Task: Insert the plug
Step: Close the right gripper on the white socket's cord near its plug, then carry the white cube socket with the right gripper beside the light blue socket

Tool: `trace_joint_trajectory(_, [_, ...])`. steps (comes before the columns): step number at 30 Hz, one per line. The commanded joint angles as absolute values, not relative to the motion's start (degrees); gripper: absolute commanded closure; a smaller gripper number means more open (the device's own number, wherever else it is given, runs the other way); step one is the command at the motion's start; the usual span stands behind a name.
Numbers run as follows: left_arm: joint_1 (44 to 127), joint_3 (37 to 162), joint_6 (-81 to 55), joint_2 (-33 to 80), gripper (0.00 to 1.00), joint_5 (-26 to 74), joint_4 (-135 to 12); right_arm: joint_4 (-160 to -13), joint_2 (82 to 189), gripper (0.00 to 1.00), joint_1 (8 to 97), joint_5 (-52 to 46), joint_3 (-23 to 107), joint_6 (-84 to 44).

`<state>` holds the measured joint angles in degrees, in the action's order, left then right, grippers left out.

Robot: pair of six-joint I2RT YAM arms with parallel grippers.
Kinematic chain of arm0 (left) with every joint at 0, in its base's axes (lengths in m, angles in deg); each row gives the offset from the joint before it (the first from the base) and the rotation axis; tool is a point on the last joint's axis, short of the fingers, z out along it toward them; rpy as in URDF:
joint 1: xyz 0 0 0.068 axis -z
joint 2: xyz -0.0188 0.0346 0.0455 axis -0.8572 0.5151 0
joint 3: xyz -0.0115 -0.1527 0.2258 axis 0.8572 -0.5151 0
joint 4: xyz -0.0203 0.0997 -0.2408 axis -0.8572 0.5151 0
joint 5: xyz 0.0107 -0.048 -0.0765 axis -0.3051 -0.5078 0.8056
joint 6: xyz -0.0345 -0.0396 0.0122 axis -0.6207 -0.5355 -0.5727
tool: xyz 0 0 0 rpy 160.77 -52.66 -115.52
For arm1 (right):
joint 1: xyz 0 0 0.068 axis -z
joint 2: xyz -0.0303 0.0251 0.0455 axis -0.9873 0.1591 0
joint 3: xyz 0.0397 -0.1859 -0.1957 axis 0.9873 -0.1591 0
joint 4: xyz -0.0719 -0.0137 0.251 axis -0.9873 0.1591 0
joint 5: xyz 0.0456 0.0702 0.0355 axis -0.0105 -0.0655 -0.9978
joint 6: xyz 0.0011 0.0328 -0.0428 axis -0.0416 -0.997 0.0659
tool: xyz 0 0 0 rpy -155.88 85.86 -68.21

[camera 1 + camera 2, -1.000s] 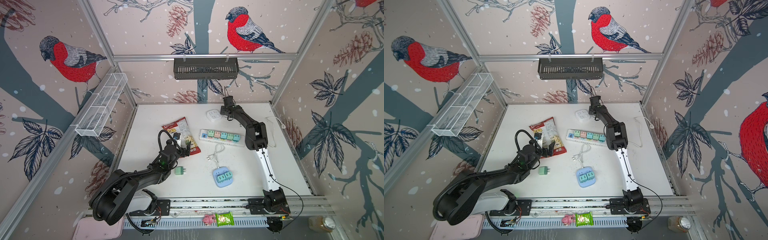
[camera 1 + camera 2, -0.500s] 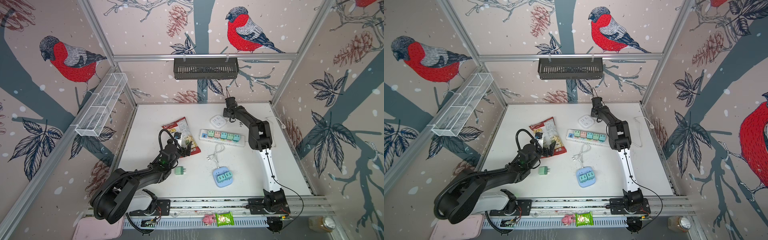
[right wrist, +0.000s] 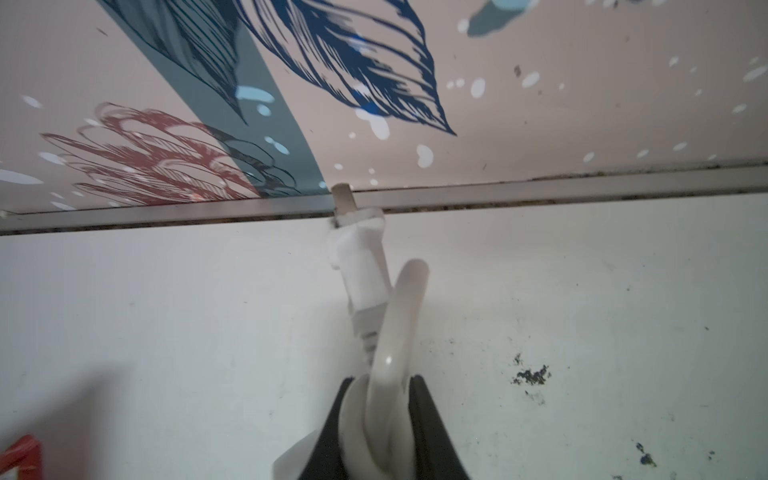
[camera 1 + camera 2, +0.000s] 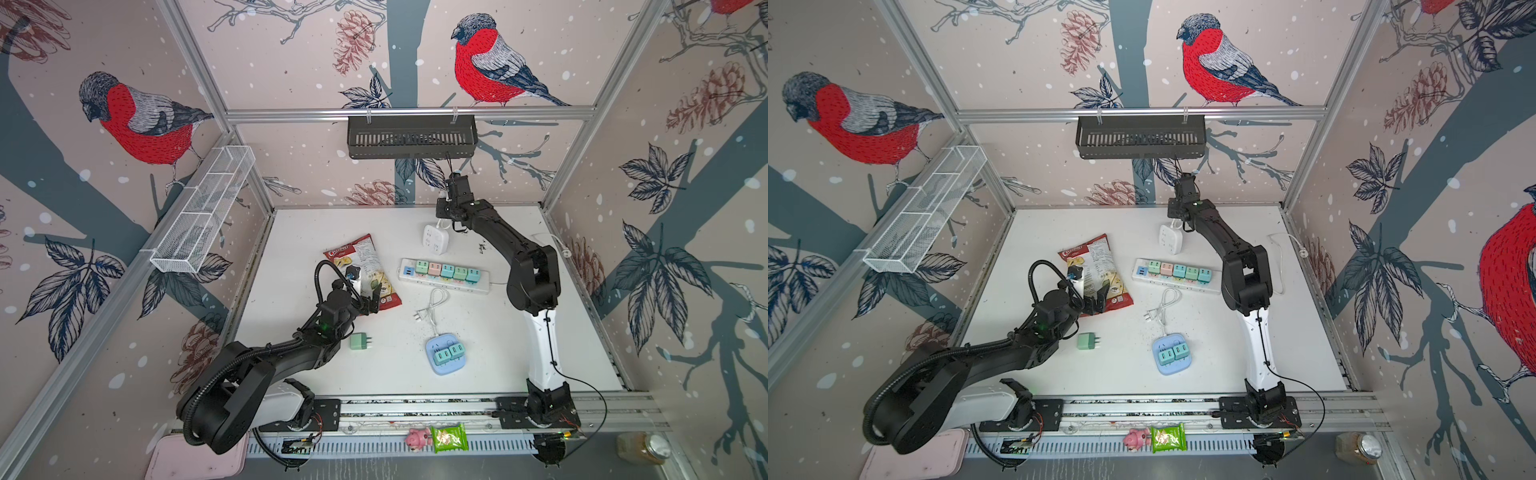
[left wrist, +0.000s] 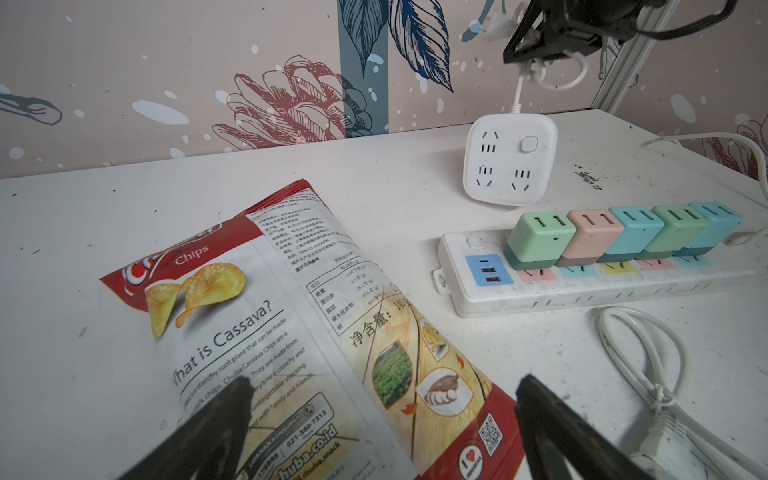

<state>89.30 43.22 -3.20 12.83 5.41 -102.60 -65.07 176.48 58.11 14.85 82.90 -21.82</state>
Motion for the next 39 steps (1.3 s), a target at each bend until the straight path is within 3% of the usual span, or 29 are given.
trace_joint_trajectory(1, [87.3, 42.2, -5.5, 11.4, 0.02, 5.3, -106.6, -67.9, 172.9, 0.99, 56.2, 17.9, 80.2, -20.5])
trace_joint_trajectory(15, [82.8, 39.9, -9.9, 9.1, 0.01, 7.0, -108.1, -77.9, 149.4, 0.99, 44.0, 25.5, 56.4, -18.4])
trace_joint_trajectory(27, [80.7, 39.1, -12.3, 8.5, 0.02, 6.2, -108.9, -83.2, 126.6, 0.99, 29.3, 25.9, 28.7, -26.0])
trace_joint_trajectory(39, [80.6, 38.3, -12.9, 7.5, 0.02, 6.1, -108.9, -87.4, 123.7, 0.99, 17.3, 21.3, 16.4, -34.5])
